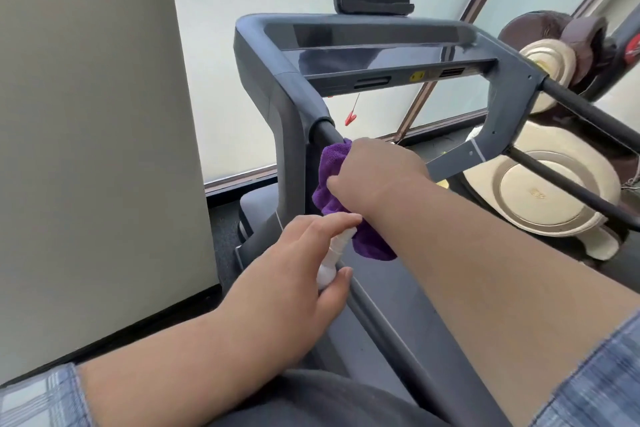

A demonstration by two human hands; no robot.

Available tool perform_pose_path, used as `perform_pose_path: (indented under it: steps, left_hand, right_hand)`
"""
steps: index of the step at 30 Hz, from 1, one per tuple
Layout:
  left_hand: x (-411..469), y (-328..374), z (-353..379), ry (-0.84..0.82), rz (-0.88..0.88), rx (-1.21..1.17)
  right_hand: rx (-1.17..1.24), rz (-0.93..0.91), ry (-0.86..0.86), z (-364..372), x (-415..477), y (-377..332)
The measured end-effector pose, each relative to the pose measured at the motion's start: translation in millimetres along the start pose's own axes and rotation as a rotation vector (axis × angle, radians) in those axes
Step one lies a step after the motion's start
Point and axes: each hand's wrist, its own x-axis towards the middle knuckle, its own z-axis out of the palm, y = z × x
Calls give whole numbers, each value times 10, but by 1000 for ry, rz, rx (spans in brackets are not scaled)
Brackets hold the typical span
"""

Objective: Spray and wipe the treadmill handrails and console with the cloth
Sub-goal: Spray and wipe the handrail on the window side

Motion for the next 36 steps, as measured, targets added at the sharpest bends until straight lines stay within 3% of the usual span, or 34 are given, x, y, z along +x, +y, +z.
perform_pose_path:
  steps: [13, 25, 36]
  left_hand:
    - [492, -550, -256, -115, 132, -144]
    - [351, -229, -135, -69, 116, -175]
    - [-259, 709, 407, -7, -5, -147]
  right_hand:
    - [7, 60, 130, 21, 331, -280]
    - [202, 28, 113, 30, 126, -87]
    - [232, 11, 3, 151, -1089, 839]
